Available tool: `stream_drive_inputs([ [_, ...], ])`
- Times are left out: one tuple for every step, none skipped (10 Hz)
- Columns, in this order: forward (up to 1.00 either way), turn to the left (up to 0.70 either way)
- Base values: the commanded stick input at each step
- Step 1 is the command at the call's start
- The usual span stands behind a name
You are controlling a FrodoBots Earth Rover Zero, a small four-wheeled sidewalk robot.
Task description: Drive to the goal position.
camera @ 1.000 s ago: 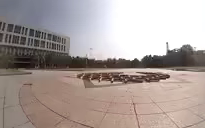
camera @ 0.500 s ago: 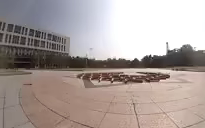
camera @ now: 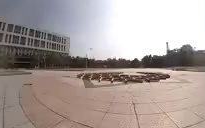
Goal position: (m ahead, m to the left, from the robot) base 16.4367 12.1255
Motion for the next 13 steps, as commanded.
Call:
stream_drive_inputs([
  [0.05, 0.0],
  [0.05, 0.0],
  [0.05, 0.0],
  [0.05, 0.0],
  [0.05, 0.0],
  [0.04, 0.0],
  [0.05, 0.0],
  [0.05, 0.0],
  [0.05, 0.0],
  [0.05, 0.0],
  [0.05, 0.0],
  [0.05, 0.0],
  [0.05, 0.0],
])
